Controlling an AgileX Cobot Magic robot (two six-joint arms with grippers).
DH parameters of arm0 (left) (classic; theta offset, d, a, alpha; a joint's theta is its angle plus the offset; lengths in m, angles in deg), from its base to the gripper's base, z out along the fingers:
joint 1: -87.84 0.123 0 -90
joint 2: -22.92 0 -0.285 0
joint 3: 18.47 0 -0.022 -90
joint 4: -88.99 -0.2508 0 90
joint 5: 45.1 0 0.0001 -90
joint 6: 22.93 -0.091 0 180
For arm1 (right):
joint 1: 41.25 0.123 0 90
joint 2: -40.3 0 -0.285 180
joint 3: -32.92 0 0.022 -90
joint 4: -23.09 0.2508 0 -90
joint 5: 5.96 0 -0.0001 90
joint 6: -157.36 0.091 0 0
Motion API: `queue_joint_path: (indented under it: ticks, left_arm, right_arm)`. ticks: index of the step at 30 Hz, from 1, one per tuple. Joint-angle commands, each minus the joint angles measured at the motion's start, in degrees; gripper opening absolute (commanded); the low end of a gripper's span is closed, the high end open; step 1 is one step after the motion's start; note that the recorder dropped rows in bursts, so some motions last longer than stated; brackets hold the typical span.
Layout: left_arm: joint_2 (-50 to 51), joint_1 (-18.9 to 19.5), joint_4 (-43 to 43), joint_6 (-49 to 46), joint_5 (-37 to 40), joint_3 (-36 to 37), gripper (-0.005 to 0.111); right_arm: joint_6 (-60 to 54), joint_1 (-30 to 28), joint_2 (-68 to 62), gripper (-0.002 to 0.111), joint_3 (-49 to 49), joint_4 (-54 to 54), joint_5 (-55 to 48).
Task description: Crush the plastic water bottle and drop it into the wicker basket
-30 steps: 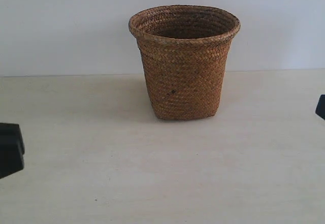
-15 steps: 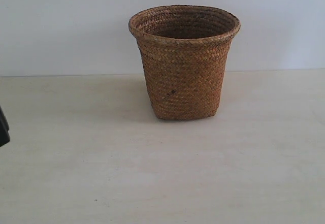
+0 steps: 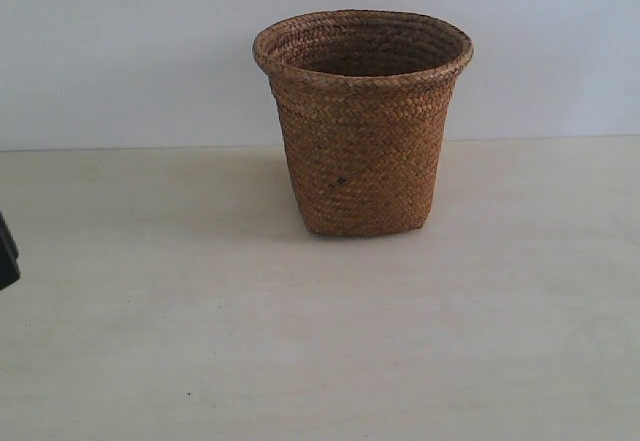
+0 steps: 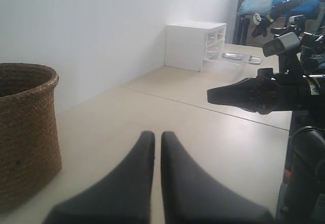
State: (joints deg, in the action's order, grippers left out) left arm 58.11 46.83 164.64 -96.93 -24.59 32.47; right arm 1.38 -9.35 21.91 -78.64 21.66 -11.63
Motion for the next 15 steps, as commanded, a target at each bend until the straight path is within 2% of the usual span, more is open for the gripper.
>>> queue_joint_path:
  ticks: [1,3,4,6,11,14,15]
  left_arm:
    - [-0.4,-0.2,0.5,0.4,0.7,0.3,0.004]
    - [-0.8,-0.2,0.2,0.8,0.7,0.3,0.004]
    - [-1.6,0.4,-0.9,-2.1,-1.3,0.3,0.004]
    - [-5.8,4.8,-1.0,-6.4,-6.1,0.6,0.004]
    - [-13.8,15.4,3.4,-4.7,-20.0,3.5,0.004]
    - [-19.0,22.2,4.2,-4.4,-22.7,5.9,0.004]
    - [-22.2,25.6,4.1,-4.9,-22.7,7.3,0.004]
  right_arm:
    - [-0.1,0.0,0.2,0.001,0.1,-0.1,-0.1]
    - [-0.1,0.0,0.2,0.001,0.1,-0.1,-0.1]
    - [-0.1,0.0,0.2,0.001,0.1,-0.1,-0.1]
    - [-0.1,0.0,0.2,0.001,0.1,-0.1,-0.1]
    - [-0.1,0.0,0.2,0.001,0.1,-0.1,-0.1]
    - [-0.1,0.0,0.2,0.001,0.1,-0.1,-0.1]
    - [-0.1,0.0,0.2,0.001,0.1,-0.1,-0.1]
